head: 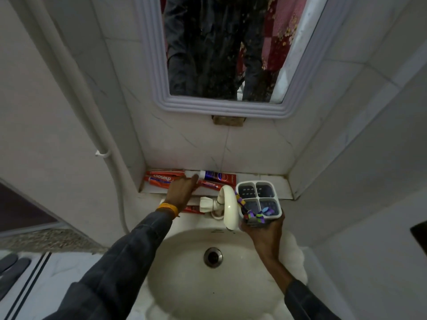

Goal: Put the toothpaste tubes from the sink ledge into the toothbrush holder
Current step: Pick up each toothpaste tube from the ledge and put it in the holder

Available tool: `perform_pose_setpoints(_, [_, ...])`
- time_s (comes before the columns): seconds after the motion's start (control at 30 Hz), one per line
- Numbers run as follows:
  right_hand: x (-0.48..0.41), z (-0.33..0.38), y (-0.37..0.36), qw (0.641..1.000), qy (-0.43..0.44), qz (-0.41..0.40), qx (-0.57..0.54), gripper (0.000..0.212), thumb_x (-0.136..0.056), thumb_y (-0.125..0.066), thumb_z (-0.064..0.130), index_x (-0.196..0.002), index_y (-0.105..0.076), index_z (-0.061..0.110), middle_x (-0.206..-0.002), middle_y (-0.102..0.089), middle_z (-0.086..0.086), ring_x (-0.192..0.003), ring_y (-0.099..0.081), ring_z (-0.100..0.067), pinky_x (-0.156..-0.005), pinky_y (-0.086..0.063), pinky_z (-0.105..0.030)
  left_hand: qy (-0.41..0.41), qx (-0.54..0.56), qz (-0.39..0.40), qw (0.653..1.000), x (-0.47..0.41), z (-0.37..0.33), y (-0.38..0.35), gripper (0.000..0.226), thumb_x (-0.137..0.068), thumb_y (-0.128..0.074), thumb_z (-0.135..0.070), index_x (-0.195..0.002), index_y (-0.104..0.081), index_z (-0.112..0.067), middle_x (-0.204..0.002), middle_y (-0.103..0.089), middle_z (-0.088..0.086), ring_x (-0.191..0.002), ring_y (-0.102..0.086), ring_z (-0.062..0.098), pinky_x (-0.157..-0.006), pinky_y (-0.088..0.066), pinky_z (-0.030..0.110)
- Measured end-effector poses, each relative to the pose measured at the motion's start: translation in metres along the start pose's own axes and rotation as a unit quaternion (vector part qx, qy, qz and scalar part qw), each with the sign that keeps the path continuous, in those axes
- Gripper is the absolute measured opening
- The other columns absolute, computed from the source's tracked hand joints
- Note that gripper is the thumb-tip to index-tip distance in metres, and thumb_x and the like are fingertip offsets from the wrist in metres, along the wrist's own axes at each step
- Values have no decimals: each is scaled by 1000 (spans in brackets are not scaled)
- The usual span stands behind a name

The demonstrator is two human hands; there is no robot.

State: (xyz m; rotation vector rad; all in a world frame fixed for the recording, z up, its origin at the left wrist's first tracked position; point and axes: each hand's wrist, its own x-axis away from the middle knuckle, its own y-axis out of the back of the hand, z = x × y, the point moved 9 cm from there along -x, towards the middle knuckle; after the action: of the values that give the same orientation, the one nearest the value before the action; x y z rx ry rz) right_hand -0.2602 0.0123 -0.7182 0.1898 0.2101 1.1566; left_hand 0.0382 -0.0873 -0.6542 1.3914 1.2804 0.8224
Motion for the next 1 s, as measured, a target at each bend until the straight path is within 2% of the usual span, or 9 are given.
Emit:
perform_pose_setpoints(0.07, [0,-3,1,1000,-5,1,9,134,-48,-113,34,-158,-42,6,-151,-65,-15,-136,-69,-32,-112,-61,-58,32,52,-67,996,2,7,33,28,-98,-54,-27,-122,-48,-15,-90,-66,7,-73,-64,21,-63,-54,29])
perform_pose_setpoints(0.17, [-3,-9,0,1000,-16,13,8,128,-53,-116,14,-158,-44,8,-152,-66,-13,-137,-70,-30,-112,-61,-61,47,168,-134,975,-1,5,80,32,-96,-55,-15,-127,-47,-17,-93,-67,6,-77,-65,19,-68,-59,31])
perform_pose_setpoints(0.3, [-11,-15,0,1000,-24,16,0,125,-51,-115,33,-156,-50,12,-149,-69,-10,-134,-72,-27,-109,-63,-63,3,299,-198,934,-11,-41,141,16,-94,-61,-13,-111,-61,-12,-99,-70,3,-88,-66,11,-75,-55,14])
perform_pose_setpoints(0.4, [-13,-17,-2,1000,-23,17,-1,122,-52,-115,36,-155,-52,14,-147,-70,-8,-134,-73,-26,-108,-64,-61,-38,376,-167,911,-18,-91,159,18,-92,-64,-17,-109,-62,-12,-98,-68,-1,-84,-69,11,-71,-59,17])
perform_pose_setpoints(0.6, [-16,-20,-5,999,-29,40,-17,119,-49,-117,35,-151,-57,15,-141,-74,-10,-126,-78,-28,-101,-68,-58,-103,321,-39,941,-16,-162,119,16,-87,-70,-18,-103,-66,-13,-94,-73,3,-81,-70,17,-74,-60,30])
perform_pose_setpoints(0.7, [-10,0,-1,999,-6,32,-20,119,-46,-109,42,-147,-54,16,-140,-72,-11,-124,-74,-15,-105,-66,-44,-113,265,-4,958,-7,-174,93,15,-88,-69,-16,-102,-65,-13,-94,-74,6,-83,-71,20,-76,-60,39])
perform_pose_setpoints(0.8, [-11,-2,1,999,-2,38,-11,125,-44,-109,46,-150,-51,14,-141,-69,-10,-126,-73,-22,-105,-66,-47,-84,279,-33,956,-5,-170,92,10,-89,-66,-13,-99,-64,-14,-92,-75,6,-81,-71,19,-75,-61,39])
perform_pose_setpoints(0.9, [-16,-12,1,999,-13,50,7,132,-42,-113,52,-153,-51,16,-143,-69,-7,-129,-73,-24,-100,-69,-54,-50,295,-105,948,-10,-155,118,12,-89,-68,-17,-101,-65,-14,-93,-74,3,-79,-71,15,-75,-60,29])
perform_pose_setpoints(1.0, [-11,-1,3,998,0,49,28,125,-48,-113,39,-153,-52,9,-143,-69,-8,-130,-72,-22,-105,-67,-38,-26,299,-147,943,-17,-138,135,15,-90,-68,-16,-103,-64,-12,-95,-74,4,-80,-71,15,-74,-59,25])
